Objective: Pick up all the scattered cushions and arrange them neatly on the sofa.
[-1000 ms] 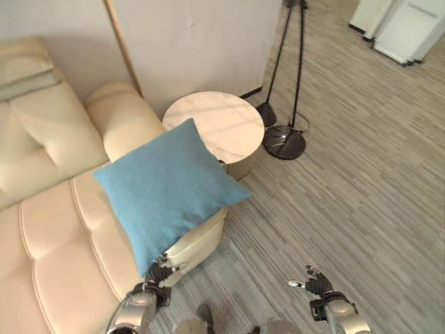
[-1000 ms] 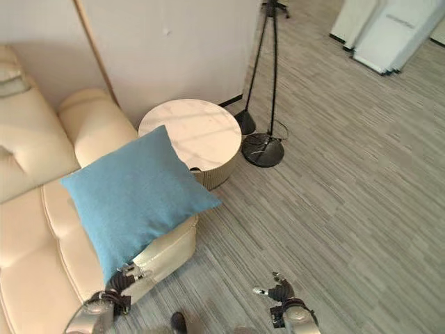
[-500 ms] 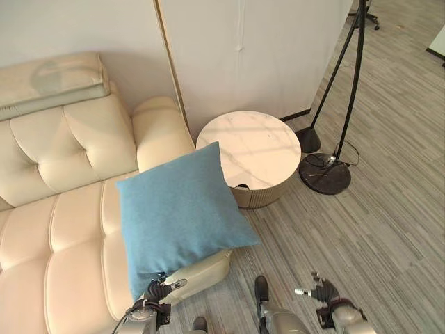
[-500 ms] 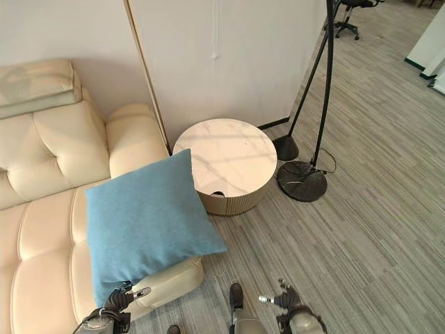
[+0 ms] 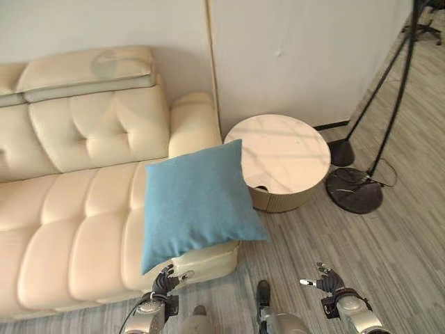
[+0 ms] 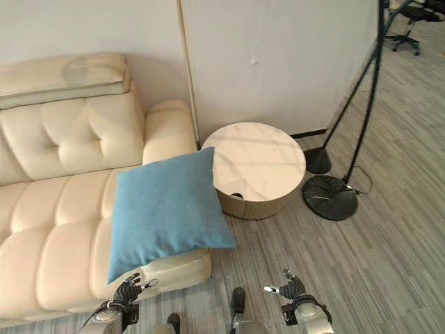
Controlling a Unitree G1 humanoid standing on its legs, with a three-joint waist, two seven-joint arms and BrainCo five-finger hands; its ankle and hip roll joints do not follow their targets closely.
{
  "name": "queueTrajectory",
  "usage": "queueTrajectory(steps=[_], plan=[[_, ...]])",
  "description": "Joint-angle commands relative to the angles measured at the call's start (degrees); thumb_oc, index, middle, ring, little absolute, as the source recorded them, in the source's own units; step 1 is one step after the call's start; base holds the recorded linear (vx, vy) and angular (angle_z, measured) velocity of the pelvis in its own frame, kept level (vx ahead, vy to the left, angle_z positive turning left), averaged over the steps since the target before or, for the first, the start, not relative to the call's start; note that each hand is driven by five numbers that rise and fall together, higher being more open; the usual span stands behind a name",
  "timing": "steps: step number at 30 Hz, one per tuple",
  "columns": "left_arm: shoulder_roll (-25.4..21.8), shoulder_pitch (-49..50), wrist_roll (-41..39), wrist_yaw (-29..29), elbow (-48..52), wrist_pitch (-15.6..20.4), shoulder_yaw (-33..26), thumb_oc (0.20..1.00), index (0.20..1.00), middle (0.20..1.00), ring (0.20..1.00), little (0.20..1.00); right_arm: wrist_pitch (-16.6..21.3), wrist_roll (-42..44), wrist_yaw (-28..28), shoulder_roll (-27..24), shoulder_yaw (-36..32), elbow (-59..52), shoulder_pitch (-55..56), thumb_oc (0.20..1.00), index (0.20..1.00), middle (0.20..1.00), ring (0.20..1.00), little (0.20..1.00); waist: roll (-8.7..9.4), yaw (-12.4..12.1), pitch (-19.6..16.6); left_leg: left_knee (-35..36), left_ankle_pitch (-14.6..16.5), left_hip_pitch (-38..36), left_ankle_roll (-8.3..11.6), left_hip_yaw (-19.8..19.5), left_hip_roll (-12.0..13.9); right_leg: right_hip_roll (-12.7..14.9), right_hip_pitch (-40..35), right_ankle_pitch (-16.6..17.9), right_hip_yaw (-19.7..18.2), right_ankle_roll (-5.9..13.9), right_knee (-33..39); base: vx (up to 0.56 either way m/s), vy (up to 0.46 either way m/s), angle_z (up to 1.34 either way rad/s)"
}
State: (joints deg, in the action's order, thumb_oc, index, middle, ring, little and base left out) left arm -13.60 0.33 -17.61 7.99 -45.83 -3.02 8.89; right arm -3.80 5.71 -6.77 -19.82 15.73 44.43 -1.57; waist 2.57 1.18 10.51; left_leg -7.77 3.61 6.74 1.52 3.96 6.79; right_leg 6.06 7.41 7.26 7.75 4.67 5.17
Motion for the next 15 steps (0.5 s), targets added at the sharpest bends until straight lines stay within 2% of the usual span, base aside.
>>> queueTrajectory(steps=[1, 5, 7, 9, 10, 12, 13, 14, 15], plan=[[-3.07, 0.79, -1.21, 0.62, 1.53, 2.3, -1.34, 1.0, 1.0, 1.0, 1.0, 1.0, 1.1, 0.29, 0.14, -0.03, -2.45, -1.81, 1.49, 1.0, 1.0, 1.0, 1.0, 1.0, 0.34, 0.03, -2.11, 9.63, -9.34, 0.46, 4.21, 2.63, 4.17, -0.41, -10.1, -14.42, 1.17, 0.21, -4.71, 0.26, 0.384, 0.13], [-2.62, 0.68, 0.54, -0.38, -0.91, 2.26, -0.43, 1.0, 1.0, 1.0, 1.0, 1.0, 1.12, -0.05, 0.24, 0.43, -2.77, -1.08, 1.3, 1.0, 1.0, 1.0, 1.0, 1.0, -0.2, 0.4, -3.53, 11.04, -9.07, -0.82, 4.03, 2.47, 2.43, 1.43, -10.82, -14.06, 1.93, 0.95, -4.8, 0.13, 0.225, 0.99], [-2.96, 0.28, 1.57, -0.75, -1.99, 2.1, 0.16, 1.0, 1.0, 1.0, 1.0, 1.0, 1.12, 0.13, 0.37, 1.31, -2.96, -0.55, 1.28, 1.0, 1.0, 1.0, 1.0, 1.0, 0.19, 0.48, -3.59, 10.57, -7.15, -1.58, 2.53, 2.29, 0.12, 3.43, -10.0, -13.63, 1.26, 1.91, -7.25, 0.18, 0.373, -0.08], [-3.14, 0.23, 1.64, -0.77, -2.24, 2.06, 0.07, 1.0, 1.0, 1.0, 1.0, 1.0, 1.07, 0.13, 0.36, 1.67, -2.92, 0.01, 1.18, 1.0, 1.0, 1.0, 1.0, 1.0, 0.35, 0.44, -3.52, 10.66, -6.57, -1.92, 1.93, 2.46, -0.62, 3.94, -9.29, -13.29, 0.75, 2.24, -8.6, 0.07, 0.235, -0.19], [-3.69, -0.28, 1.61, -0.43, -3.28, 1.94, -0.42, 1.0, 1.0, 1.0, 1.0, 1.0, 0.75, -0.05, 0.38, 2.59, -2.61, 0.49, 0.8, 1.0, 1.0, 1.0, 1.0, 1.0, 0.48, 0.53, -2.98, 10.95, -5.72, -2.62, 0.88, 3.22, -1.53, 4.44, -6.76, -12.26, -0.26, 2.96, -12.74, 0.02, 0.191, -0.1], [-4.08, -0.51, 1.81, -0.32, -3.62, 2.03, -0.66, 1.0, 1.0, 1.0, 1.0, 1.0, 0.81, 0.05, 0.26, 3.06, -2.52, 0.6, 0.64, 1.0, 1.0, 1.0, 1.0, 1.0, 0.53, 0.39, -2.94, 11.29, -5.35, -2.85, 0.55, 4.04, -1.77, 4.43, -5.05, -11.96, -0.94, 3.37, -14.74, 0.02, 0.146, -0.25], [-4.35, -0.63, 1.69, -0.28, -3.93, 2.26, -0.8, 1.0, 1.0, 1.0, 1.0, 1.0, 0.85, 0.11, 0.36, 3.49, -2.21, 0.61, 0.8, 1.0, 1.0, 1.0, 1.0, 1.0, 0.52, 0.61, -2.83, 11.72, -5.15, -3.35, 0.39, 4.73, -1.96, 3.84, -3.86, -11.69, -1.45, 3.31, -15.74, 0.07, 0.114, -0.41], [-4.62, -0.79, 1.65, -0.34, -4.0, 2.39, -1.03, 1.0, 1.0, 1.0, 1.0, 1.0, 0.76, 0.22, 0.29, 3.78, -1.94, 1.02, 0.63, 1.0, 1.0, 1.0, 1.0, 1.0, 0.36, 0.99, -2.67, 12.16, -4.99, -4.16, 0.19, 5.07, -2.35, 2.03, -2.06, -11.36, -2.13, 3.01, -14.95, 0.07, 0.112, -0.39], [-4.62, -0.8, 1.65, -0.34, -4.0, 2.4, -1.04, 1.0, 1.0, 1.0, 1.0, 1.0, 0.77, 0.23, 0.29, 3.77, -1.94, 1.03, 0.62, 1.0, 1.0, 1.0, 1.0, 1.0, 0.35, 0.94, -2.62, 12.17, -4.95, -4.24, 0.21, 5.12, -2.32, 2.0, -2.11, -11.37, -2.18, 2.99, -14.95, 0.07, 0.087, -0.42]])
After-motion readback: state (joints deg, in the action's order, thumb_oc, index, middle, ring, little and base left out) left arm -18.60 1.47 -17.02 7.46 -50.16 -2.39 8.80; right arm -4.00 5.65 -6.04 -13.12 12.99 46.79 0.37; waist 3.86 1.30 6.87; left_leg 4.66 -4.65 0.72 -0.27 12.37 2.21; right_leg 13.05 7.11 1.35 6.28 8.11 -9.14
